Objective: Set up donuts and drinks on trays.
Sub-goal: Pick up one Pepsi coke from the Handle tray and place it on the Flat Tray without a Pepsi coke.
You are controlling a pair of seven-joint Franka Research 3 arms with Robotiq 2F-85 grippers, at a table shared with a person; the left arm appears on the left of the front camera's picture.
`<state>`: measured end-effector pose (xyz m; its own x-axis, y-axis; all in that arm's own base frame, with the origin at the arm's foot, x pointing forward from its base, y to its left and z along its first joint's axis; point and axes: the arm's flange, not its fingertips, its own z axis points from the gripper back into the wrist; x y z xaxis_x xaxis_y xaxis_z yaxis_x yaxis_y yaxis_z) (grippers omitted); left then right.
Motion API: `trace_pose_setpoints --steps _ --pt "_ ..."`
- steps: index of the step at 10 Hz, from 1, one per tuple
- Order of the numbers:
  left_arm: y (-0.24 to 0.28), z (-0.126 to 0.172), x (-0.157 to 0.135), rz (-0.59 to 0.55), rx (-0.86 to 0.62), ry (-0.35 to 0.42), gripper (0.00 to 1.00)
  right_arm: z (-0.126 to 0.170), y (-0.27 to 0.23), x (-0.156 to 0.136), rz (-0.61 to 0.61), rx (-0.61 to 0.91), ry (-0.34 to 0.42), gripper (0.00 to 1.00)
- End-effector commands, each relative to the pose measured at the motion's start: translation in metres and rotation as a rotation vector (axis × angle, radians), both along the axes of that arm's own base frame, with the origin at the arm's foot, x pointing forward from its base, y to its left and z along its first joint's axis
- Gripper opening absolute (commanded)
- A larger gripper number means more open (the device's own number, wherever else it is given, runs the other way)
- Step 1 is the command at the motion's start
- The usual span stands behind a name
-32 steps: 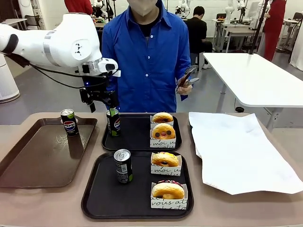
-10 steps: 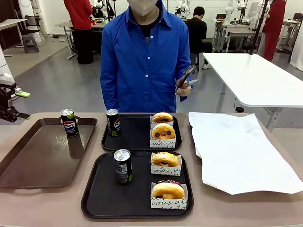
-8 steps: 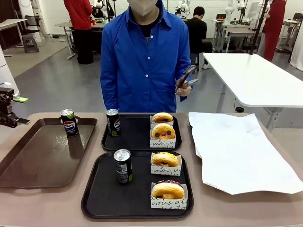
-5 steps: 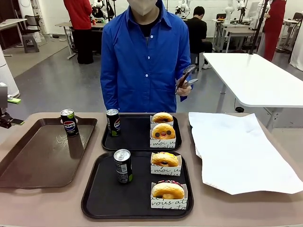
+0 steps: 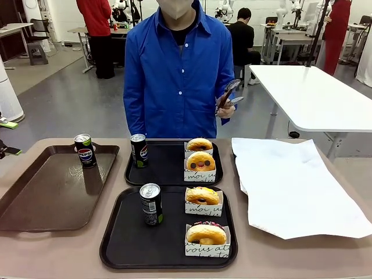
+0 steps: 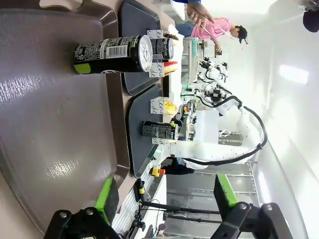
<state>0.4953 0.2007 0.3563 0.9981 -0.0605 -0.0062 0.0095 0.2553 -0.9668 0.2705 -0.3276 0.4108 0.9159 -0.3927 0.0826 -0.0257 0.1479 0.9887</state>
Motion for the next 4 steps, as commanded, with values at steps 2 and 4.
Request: trace_pose_setpoints --steps 2,4 --pt "-0.0015 0.0009 0.0033 0.005 -0.006 -0.006 1.00 0.0011 0.0010 -0.0001 -0.004 0.012 -0.006 1.00" --pt "-0.0015 0.0009 0.0033 0.005 -0.006 -0.006 1.00 0.0011 0.0010 -0.0001 -0.004 0.012 -0.006 1.00"
